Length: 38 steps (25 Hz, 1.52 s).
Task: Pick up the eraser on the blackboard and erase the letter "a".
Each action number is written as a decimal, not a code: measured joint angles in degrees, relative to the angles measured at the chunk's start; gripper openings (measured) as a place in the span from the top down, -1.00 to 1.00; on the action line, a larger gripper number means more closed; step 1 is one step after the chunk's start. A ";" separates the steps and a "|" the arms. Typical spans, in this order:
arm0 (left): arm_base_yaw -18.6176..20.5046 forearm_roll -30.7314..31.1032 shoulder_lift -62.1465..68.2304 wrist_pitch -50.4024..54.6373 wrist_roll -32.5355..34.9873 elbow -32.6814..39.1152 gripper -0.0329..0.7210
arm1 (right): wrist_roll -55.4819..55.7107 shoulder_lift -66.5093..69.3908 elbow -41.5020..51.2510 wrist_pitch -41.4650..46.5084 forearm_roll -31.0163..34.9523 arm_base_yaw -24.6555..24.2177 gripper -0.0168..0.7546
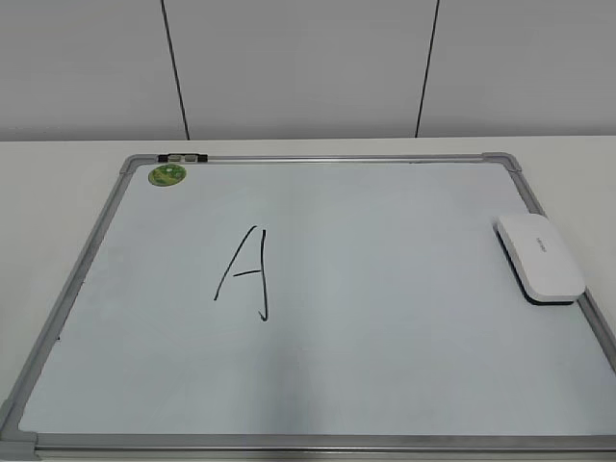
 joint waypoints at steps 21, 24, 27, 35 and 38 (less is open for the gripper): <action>-0.81 0.54 0.00 0.01 0.00 0.24 -0.40 | -0.14 0.00 0.00 0.00 -0.09 0.00 -0.43; -0.81 0.58 0.00 0.01 0.00 0.24 -0.40 | -0.17 0.00 0.00 0.00 -0.09 0.00 -0.43; -0.81 0.58 0.00 0.01 0.00 0.24 -0.40 | -0.17 0.00 0.00 0.00 -0.09 0.00 -0.43; -0.81 0.58 0.00 0.01 0.00 0.24 -0.40 | -0.27 0.00 0.00 0.00 -0.09 0.00 -0.43; -0.81 0.58 0.00 0.01 0.00 0.24 -0.40 | -0.27 0.00 0.00 0.00 -0.09 0.00 -0.43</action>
